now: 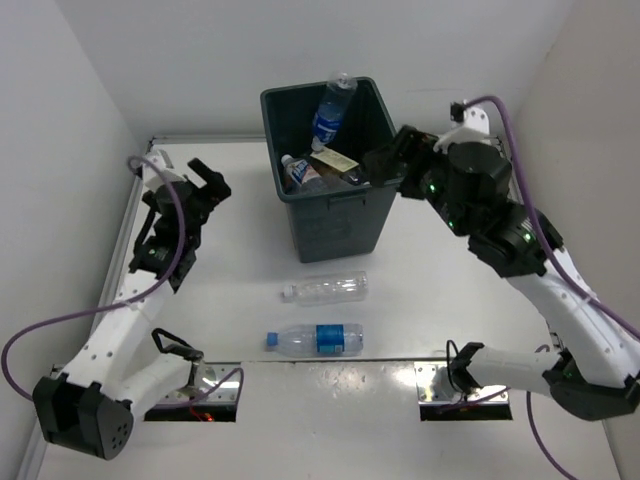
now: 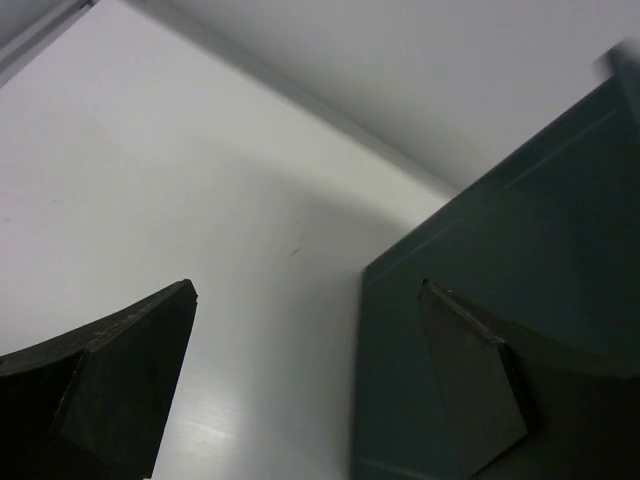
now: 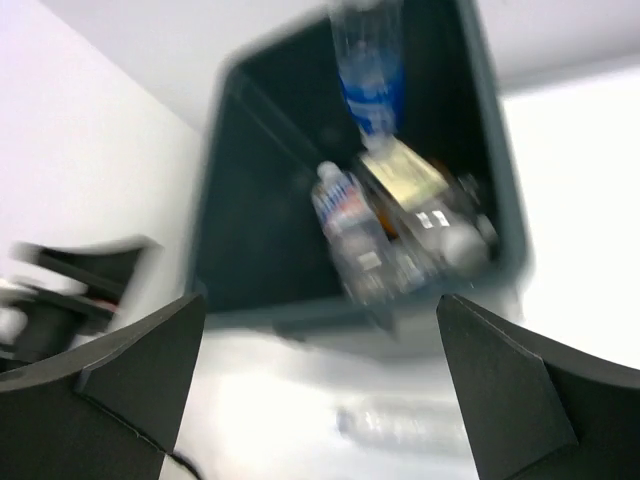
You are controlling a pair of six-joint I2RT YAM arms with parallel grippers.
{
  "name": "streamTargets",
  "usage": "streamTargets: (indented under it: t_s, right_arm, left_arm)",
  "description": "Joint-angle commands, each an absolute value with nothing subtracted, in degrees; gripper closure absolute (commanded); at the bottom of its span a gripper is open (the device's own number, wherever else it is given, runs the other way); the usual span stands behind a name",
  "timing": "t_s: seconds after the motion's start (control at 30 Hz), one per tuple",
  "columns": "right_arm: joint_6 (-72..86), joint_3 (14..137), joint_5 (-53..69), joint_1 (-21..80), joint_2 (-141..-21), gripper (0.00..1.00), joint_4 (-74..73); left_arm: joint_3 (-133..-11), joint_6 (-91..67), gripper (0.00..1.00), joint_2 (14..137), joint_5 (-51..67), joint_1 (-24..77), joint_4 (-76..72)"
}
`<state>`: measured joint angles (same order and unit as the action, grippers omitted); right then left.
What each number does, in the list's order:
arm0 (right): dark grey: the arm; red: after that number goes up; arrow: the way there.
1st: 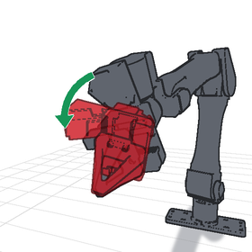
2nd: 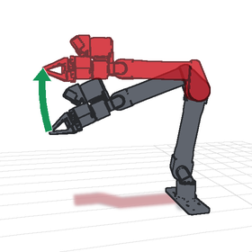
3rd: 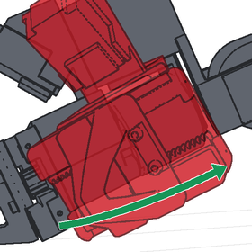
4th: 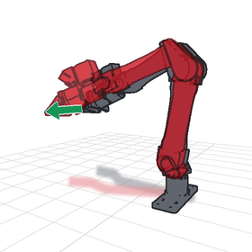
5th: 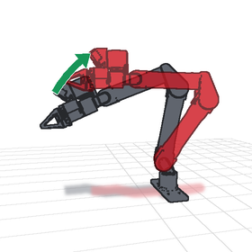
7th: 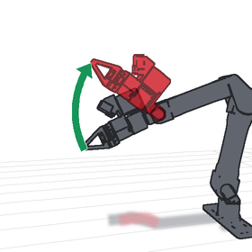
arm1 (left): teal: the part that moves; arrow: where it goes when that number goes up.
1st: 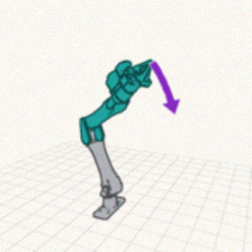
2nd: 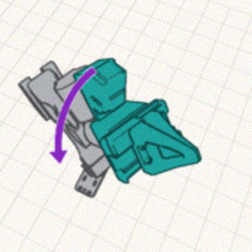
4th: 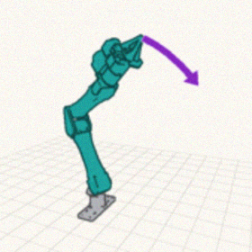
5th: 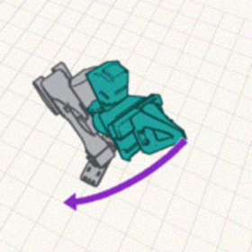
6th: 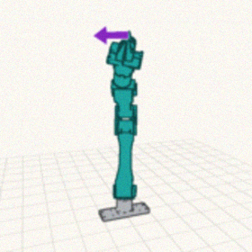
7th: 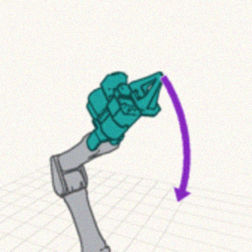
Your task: Put the plastic bottles in the bin
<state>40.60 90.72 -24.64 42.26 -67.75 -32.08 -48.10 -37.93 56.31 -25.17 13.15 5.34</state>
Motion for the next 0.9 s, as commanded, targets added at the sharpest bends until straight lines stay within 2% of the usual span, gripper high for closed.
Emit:
streamTargets:
  t_s: [0.0,0.13,0.33,0.6,0.73,0.87]
  right_arm:
    - [45.8,85.4,-28.2,42.7,-60.2,0.00,-39.2]
    - [54.0,81.0,-32.4,42.7,-53.9,0.00,-48.3]
    - [50.4,81.0,-32.4,40.6,-51.2,0.00,-53.9]
    - [44.6,79.3,-34.1,40.0,-46.1,0.00,-54.0]
    - [42.5,78.7,-34.8,40.0,-44.9,0.00,-54.1]
    - [41.9,76.5,-36.8,40.0,-43.7,0.00,-52.0]
  left_arm:
    - [-53.9,-45.2,0.00,50.7,-25.3,13.4,8.5]
    - [-54.2,-61.8,0.00,44.0,-19.6,14.5,15.3]
    - [-52.5,-83.0,0.00,36.5,-15.9,17.7,24.2]
    - [-60.4,-99.0,0.00,43.5,-12.4,28.5,46.1]
    - [-59.9,-105.7,0.00,47.3,-11.1,35.1,52.8]
    - [-52.7,-116.2,0.00,45.3,-9.1,41.0,52.8]
